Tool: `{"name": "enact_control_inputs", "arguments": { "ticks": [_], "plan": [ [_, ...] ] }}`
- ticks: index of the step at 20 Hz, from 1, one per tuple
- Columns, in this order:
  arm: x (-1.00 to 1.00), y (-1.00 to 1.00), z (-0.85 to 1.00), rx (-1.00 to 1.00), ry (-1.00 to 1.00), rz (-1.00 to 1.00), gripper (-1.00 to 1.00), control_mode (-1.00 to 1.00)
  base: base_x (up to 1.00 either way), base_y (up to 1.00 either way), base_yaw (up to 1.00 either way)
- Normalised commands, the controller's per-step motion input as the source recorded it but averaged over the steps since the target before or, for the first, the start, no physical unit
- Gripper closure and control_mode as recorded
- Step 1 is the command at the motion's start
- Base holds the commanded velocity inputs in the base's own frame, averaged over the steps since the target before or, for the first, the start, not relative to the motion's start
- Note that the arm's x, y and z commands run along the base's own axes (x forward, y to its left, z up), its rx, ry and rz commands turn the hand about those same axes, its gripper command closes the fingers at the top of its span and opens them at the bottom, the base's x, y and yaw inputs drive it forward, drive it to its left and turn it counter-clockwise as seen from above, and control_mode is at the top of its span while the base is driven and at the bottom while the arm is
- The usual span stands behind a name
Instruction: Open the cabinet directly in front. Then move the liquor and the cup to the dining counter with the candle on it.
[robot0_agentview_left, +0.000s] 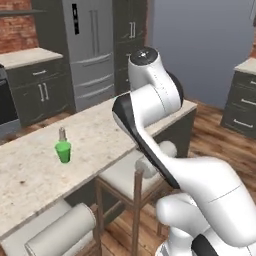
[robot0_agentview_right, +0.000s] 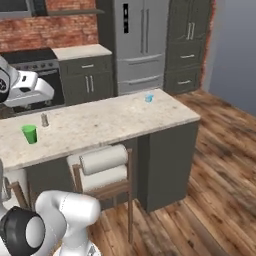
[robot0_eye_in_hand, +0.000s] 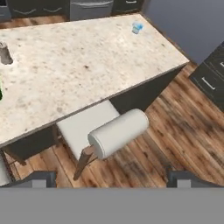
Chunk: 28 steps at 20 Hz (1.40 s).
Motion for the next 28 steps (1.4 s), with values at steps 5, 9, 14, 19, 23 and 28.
{"name": "enact_control_inputs", "arguments": {
  "ticks": [5,9,14,19,23,28],
  "plan": [
    [0.0,0.0,0.0,0.0,0.0,0.0,-1.0,1.0,0.0,-0.01,-0.97],
    [0.0,0.0,0.0,0.0,0.0,0.0,-1.0,1.0,0.0,-0.01,-0.99],
    [0.0,0.0,0.0,0.0,0.0,0.0,-1.0,1.0,0.02,-0.19,-0.84],
    [0.0,0.0,0.0,0.0,0.0,0.0,-1.0,1.0,0.73,0.05,-0.11],
    [0.0,0.0,0.0,0.0,0.0,0.0,-1.0,1.0,1.0,0.01,-0.03],
    [0.0,0.0,0.0,0.0,0.0,0.0,-1.0,1.0,1.0,0.18,-0.04]
  ]
}}
